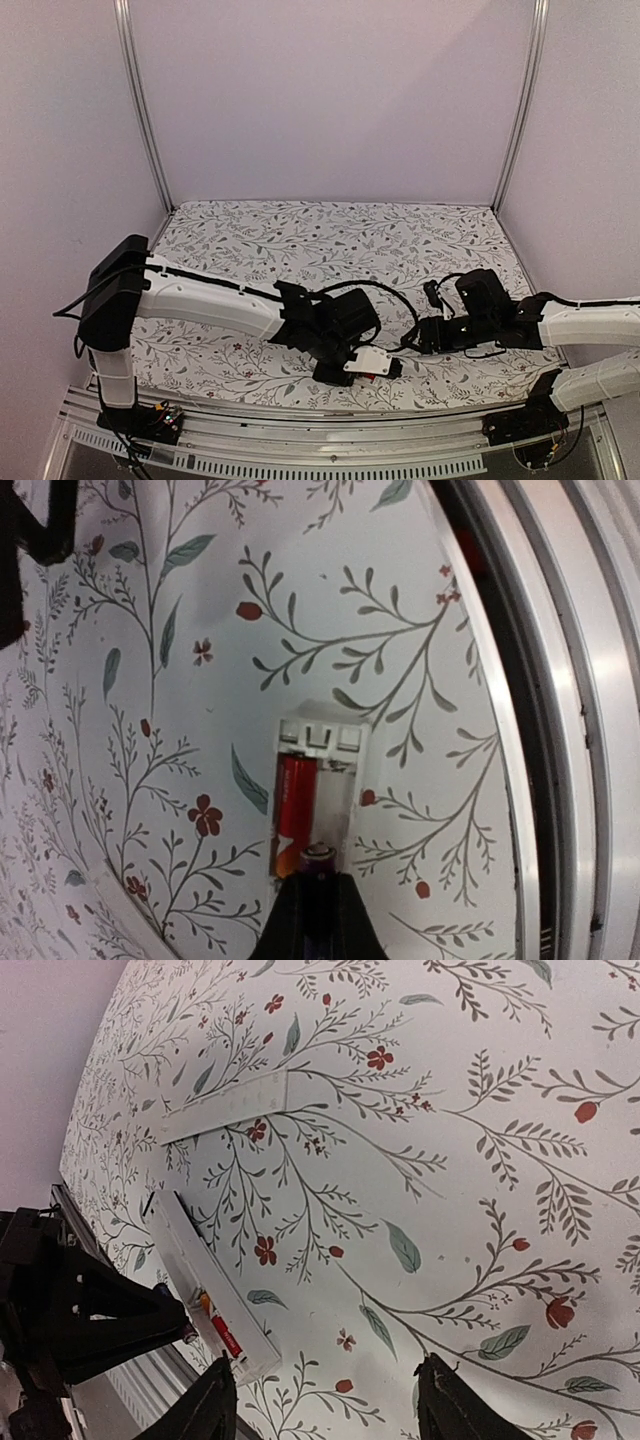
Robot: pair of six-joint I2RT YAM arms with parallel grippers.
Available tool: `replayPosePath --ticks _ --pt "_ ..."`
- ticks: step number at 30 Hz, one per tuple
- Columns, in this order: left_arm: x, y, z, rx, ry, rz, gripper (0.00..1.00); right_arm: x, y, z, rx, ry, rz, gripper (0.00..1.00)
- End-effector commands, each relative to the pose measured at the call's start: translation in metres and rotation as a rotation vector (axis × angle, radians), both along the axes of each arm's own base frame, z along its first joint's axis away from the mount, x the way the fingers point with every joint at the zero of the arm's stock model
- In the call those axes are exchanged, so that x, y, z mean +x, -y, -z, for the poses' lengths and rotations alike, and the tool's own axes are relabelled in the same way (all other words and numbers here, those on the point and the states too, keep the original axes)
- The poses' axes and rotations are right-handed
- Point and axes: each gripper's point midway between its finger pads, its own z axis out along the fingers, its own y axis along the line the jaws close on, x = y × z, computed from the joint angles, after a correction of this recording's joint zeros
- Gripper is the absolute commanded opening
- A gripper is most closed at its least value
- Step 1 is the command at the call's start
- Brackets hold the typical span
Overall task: Load the batteries into the remote control
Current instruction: Place the battery in the battery compartment.
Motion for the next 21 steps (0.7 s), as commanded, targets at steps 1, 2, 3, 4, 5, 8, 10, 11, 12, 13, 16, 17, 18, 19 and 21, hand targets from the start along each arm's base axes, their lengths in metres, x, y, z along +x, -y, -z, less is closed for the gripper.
replayPosePath --ticks 1,2,3,4,5,8,10,11,12,13,16,17,18,19,21 --pt "-0.007 -0.01 0.012 0.098 0.013 -0.011 0.0 0.002 -0.002 -0.001 0.005 0.021 -0.008 0.61" --pt "-0.005 -0.009 0.012 0.104 0.024 -0.015 0.0 0.002 -0.002 0.0 0.003 0.02 -0.009 0.61" --pt "-0.005 -0.009 0.013 0.106 0.026 -0.016 0.0 0.002 -0.002 0.0 0.003 0.02 -0.009 0.61" --pt "-0.007 -0.007 0.013 0.104 0.021 -0.013 0.0 0.002 -0.002 0.0 0.004 0.021 -0.008 0.61" --pt "-0.01 -0.005 0.013 0.1 0.011 -0.006 0.0 0.002 -0.001 0.001 0.002 0.02 -0.008 0.61" --pt "-0.013 -0.004 0.015 0.099 0.0 -0.004 0.0 0.002 -0.001 0.0 0.002 0.023 -0.006 0.61" --pt "-0.011 -0.005 0.017 0.108 0.009 -0.011 0.0 0.003 -0.001 -0.001 0.007 0.028 -0.006 0.61" --pt "-0.011 -0.005 0.018 0.112 0.008 -0.012 0.0 0.003 -0.001 -0.002 0.008 0.031 -0.005 0.61" --pt "-0.011 -0.004 0.018 0.113 0.005 -0.012 0.0 0.003 -0.001 -0.003 0.011 0.033 -0.005 0.61" --pt "-0.012 -0.004 0.017 0.112 0.004 -0.011 0.0 0.004 -0.002 -0.004 0.013 0.037 -0.005 0.61" --pt "-0.01 0.002 0.016 0.099 0.014 -0.02 0.0 0.004 -0.002 -0.004 0.012 0.042 -0.006 0.61" --pt "-0.009 0.004 0.016 0.096 0.016 -0.022 0.0 0.004 -0.002 -0.005 0.014 0.043 -0.006 0.61" --pt "-0.009 0.005 0.016 0.096 0.016 -0.021 0.0 0.005 -0.002 -0.005 0.014 0.045 -0.006 0.61" --pt "-0.009 0.007 0.017 0.094 0.014 -0.021 0.0 0.005 -0.002 -0.005 0.015 0.046 -0.009 0.61" --pt "-0.011 0.009 0.017 0.092 0.004 -0.014 0.0 0.005 -0.003 -0.007 0.018 0.049 -0.012 0.61"
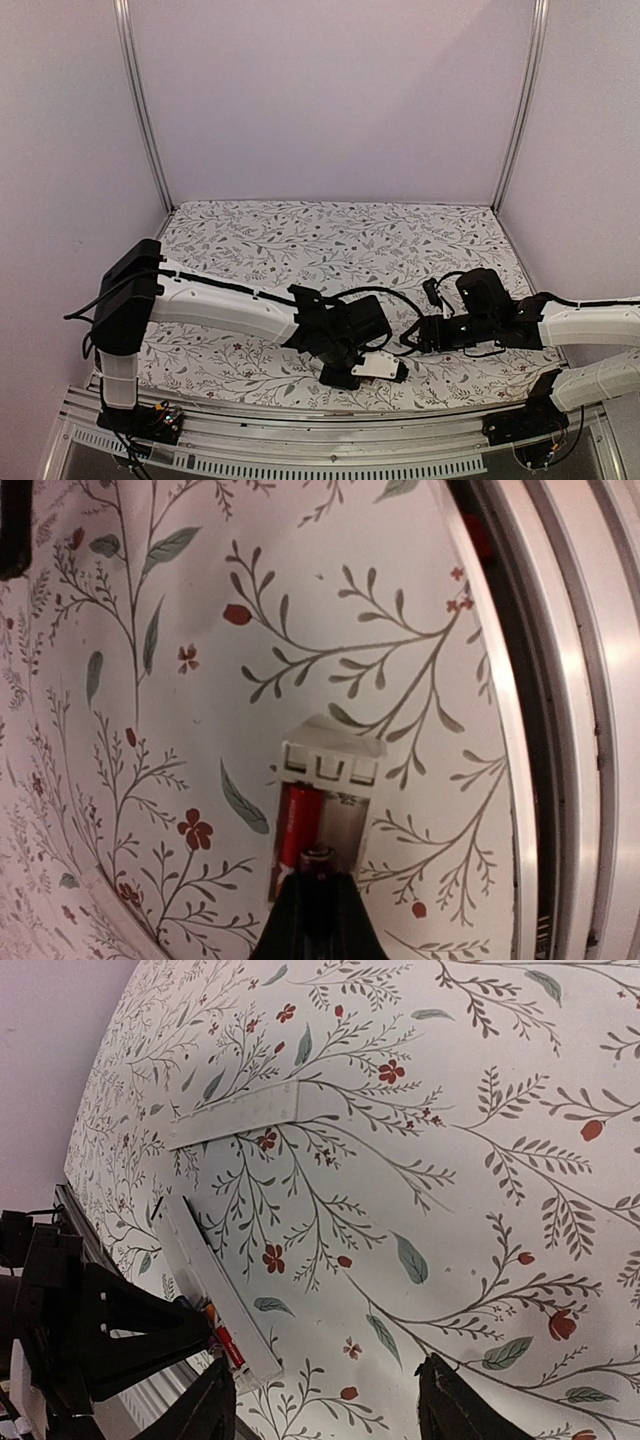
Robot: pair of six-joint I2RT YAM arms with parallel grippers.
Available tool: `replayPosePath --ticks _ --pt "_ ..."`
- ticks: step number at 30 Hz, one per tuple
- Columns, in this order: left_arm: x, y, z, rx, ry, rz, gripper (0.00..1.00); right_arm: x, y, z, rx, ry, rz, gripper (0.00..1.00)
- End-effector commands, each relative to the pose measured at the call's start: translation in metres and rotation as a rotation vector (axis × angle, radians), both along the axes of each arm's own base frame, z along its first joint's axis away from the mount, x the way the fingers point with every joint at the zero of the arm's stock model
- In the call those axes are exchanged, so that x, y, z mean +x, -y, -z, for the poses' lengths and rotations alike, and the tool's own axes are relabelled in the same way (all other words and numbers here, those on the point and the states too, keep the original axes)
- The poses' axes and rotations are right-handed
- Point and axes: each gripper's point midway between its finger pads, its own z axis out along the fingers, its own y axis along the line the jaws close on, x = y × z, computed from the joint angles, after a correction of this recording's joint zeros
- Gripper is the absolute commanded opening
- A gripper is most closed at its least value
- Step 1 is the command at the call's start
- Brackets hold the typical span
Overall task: Load the batteries into the remote control
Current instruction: Place the battery in the battery compartment.
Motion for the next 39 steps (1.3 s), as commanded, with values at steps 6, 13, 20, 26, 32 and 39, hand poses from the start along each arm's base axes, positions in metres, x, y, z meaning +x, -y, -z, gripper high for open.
replayPosePath --ticks 6,13,20,26,32,39 --pt "-0.012 -0.003 0.008 0.049 -0.02 0.036 0.0 0.003 0.0 -0.006 0.004 0.04 -0.012 0.62" --pt "-0.02 0.0 0.002 0.046 -0.046 0.054 0.0 0.003 0.0 -0.006 0.005 0.041 -0.01 0.62" --pt "-0.022 0.0 0.007 0.057 -0.053 0.055 0.0 0.002 0.0 -0.008 0.013 0.046 -0.006 0.62" --pt "-0.022 0.0 0.006 0.057 -0.046 0.066 0.03 0.002 0.001 -0.012 0.02 0.055 -0.002 0.62" --pt "-0.021 0.003 0.006 0.049 -0.04 0.074 0.09 0.002 0.002 -0.013 0.025 0.055 0.004 0.63" --pt "-0.021 0.007 0.006 0.036 -0.044 0.076 0.14 0.002 0.004 -0.017 0.03 0.066 0.011 0.63"
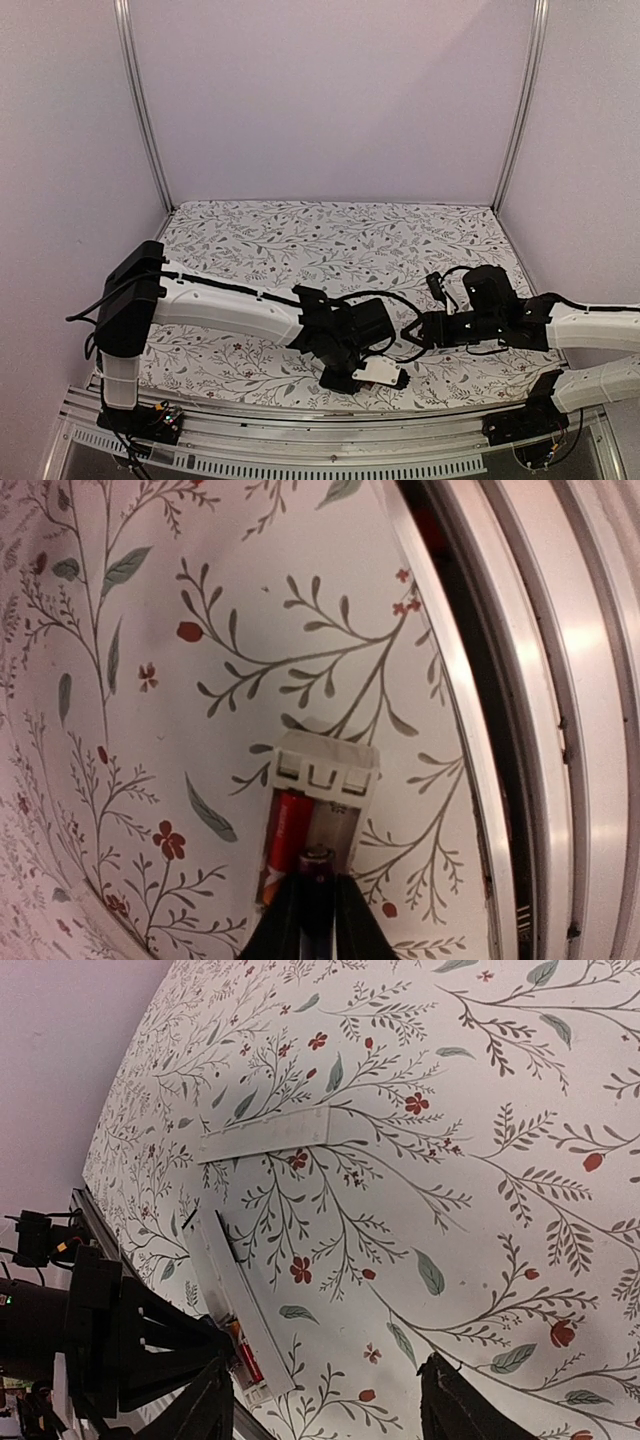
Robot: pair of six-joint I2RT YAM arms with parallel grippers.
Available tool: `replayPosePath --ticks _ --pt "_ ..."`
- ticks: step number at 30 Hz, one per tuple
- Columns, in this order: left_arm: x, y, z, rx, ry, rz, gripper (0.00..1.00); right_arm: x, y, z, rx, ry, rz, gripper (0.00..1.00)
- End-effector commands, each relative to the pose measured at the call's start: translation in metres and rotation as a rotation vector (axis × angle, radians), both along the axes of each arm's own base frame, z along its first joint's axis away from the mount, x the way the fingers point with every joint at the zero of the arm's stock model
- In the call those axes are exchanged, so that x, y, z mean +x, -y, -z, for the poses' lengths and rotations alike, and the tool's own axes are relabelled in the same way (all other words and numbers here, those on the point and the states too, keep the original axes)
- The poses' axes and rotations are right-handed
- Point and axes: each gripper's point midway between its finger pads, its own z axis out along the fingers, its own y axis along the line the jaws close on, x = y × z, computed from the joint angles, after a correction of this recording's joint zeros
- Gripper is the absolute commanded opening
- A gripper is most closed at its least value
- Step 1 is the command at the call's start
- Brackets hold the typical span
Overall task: Load the batteries into the remote control
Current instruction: Place the battery in the battery compartment.
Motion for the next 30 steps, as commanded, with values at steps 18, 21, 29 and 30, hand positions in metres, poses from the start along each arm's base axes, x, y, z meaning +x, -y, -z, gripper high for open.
replayPosePath --ticks 18,21,29,30 --pt "-0.008 0.013 -0.013 -0.054 -0.016 0.015 0.23 0.0 0.004 -0.001 -0.002 0.011 0.018 0.63" --pt "-0.009 0.015 -0.017 -0.076 -0.031 0.016 0.24 0.001 0.004 -0.002 -0.001 0.014 0.016 0.63" --pt "-0.002 0.018 -0.065 -0.214 -0.084 -0.023 0.27 -0.001 -0.006 -0.019 0.03 0.071 -0.063 0.64" --pt "0.001 0.014 -0.075 -0.24 -0.093 -0.037 0.29 -0.001 -0.009 -0.025 0.038 0.09 -0.084 0.64"
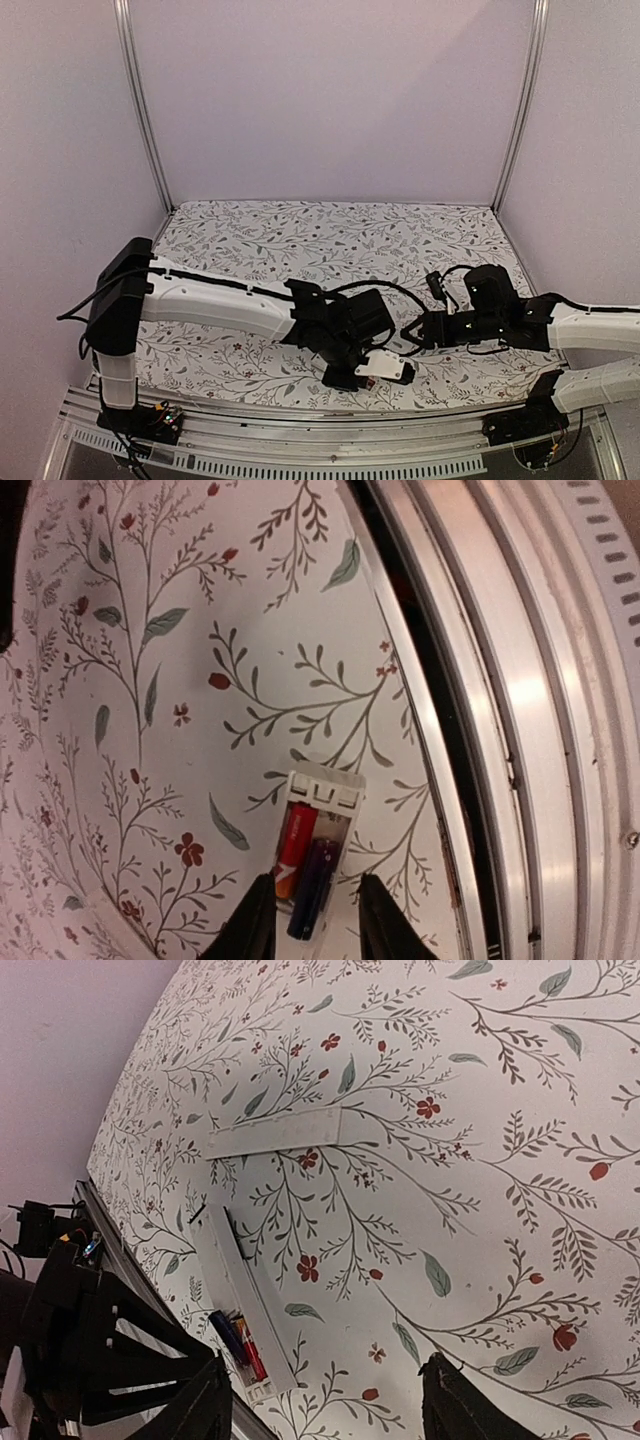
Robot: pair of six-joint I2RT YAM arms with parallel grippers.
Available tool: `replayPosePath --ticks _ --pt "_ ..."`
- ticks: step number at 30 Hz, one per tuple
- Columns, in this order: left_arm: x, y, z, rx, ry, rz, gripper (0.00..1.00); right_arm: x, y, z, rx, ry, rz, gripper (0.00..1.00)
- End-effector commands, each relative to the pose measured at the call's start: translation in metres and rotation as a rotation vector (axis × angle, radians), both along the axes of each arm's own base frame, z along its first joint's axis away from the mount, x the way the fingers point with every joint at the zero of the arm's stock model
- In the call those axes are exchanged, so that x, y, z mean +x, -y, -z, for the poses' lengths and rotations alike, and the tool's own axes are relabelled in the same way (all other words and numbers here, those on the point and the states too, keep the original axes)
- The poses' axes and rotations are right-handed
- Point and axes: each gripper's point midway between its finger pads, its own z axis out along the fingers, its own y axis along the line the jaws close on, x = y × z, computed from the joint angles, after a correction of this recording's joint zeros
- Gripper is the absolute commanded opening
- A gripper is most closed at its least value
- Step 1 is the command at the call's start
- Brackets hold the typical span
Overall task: Load the batteries into the remote control
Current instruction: Place the battery in the battery compartment, then adjust the remote control without the battery cover at the center of the board.
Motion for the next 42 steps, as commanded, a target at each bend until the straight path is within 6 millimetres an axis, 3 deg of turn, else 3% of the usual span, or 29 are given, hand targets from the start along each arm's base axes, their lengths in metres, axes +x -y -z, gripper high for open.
replayPosePath --ticks 1,5,9,12,15,22,31,42 --pt "0.008 -0.001 -0.065 -0.182 -0.053 -0.049 0.35 0.002 -0.011 -0.031 0.04 0.103 -0.088 0.64" --pt "0.031 -0.036 -0.077 -0.215 -0.06 -0.166 0.61 0.004 -0.021 -0.057 0.055 0.187 -0.167 0.65" --pt "0.041 -0.083 -0.06 -0.186 -0.063 -0.2 0.69 0.007 -0.029 -0.051 0.009 0.14 -0.204 0.66" --pt "0.038 -0.104 -0.047 -0.2 -0.02 -0.142 0.75 0.006 -0.033 -0.039 0.002 0.079 -0.207 0.67" --pt "0.035 -0.102 -0.045 -0.287 0.001 -0.053 0.86 0.009 -0.033 -0.031 0.003 0.06 -0.175 0.67" --pt "0.041 -0.098 -0.008 -0.273 -0.018 -0.036 0.86 0.008 -0.037 -0.025 0.025 0.023 -0.173 0.67" --pt "0.052 -0.086 0.019 -0.26 -0.017 -0.075 0.84 0.007 -0.029 -0.016 0.029 -0.009 -0.107 0.67" --pt "0.065 -0.083 0.022 -0.27 0.014 -0.094 0.84 0.006 -0.029 -0.012 0.041 -0.025 -0.1 0.67"
